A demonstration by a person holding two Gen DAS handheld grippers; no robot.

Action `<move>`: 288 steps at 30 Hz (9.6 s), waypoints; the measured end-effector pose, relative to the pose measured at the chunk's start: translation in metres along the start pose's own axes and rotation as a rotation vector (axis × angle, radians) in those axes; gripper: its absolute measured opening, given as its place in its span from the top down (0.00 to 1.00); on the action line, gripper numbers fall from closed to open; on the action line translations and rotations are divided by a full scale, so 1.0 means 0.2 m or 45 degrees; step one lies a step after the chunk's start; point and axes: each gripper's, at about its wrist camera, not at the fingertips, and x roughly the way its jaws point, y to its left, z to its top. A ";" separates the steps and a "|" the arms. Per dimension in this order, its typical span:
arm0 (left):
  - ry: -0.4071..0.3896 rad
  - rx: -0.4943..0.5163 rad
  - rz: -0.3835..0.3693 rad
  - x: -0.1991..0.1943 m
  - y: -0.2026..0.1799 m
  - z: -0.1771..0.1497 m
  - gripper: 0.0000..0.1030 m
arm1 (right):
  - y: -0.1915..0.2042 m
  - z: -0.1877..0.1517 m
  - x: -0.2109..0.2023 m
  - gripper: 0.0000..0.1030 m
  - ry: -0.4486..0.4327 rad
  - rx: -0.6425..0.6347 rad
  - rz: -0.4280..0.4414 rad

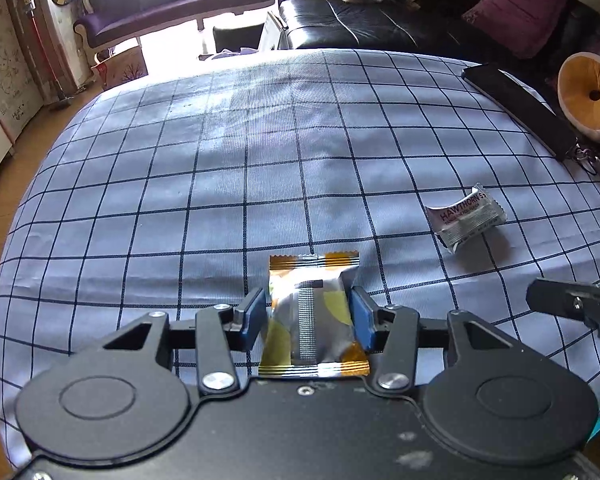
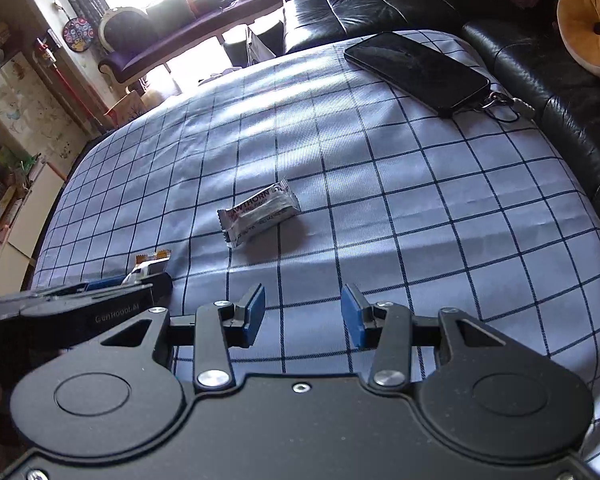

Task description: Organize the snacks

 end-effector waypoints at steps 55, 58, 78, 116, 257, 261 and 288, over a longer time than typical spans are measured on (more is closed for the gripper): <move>-0.019 -0.109 0.089 0.02 0.24 0.02 0.60 | 0.21 0.02 0.15 0.71 -0.136 -0.241 -0.152; -0.017 -0.102 0.106 0.02 0.23 0.02 0.60 | 0.17 -0.01 0.10 0.71 -0.133 -0.218 -0.135; -0.030 -0.107 0.130 -0.30 0.15 -0.03 0.64 | 0.01 -0.26 -0.40 0.71 -0.241 -0.138 -0.071; -0.016 0.010 -0.106 -1.02 0.01 -0.80 0.64 | -0.02 -0.75 -0.82 0.71 -0.298 -0.118 -0.011; -0.174 0.089 0.080 -1.20 -0.10 -1.30 0.60 | 0.11 -1.22 -0.90 0.69 -0.260 -0.276 -0.112; -0.176 0.091 0.074 -1.20 -0.10 -1.30 0.60 | 0.11 -1.22 -0.90 0.69 -0.261 -0.271 -0.113; -0.156 0.102 0.076 -1.19 -0.11 -1.31 0.60 | 0.12 -1.23 -0.88 0.69 -0.242 -0.281 -0.111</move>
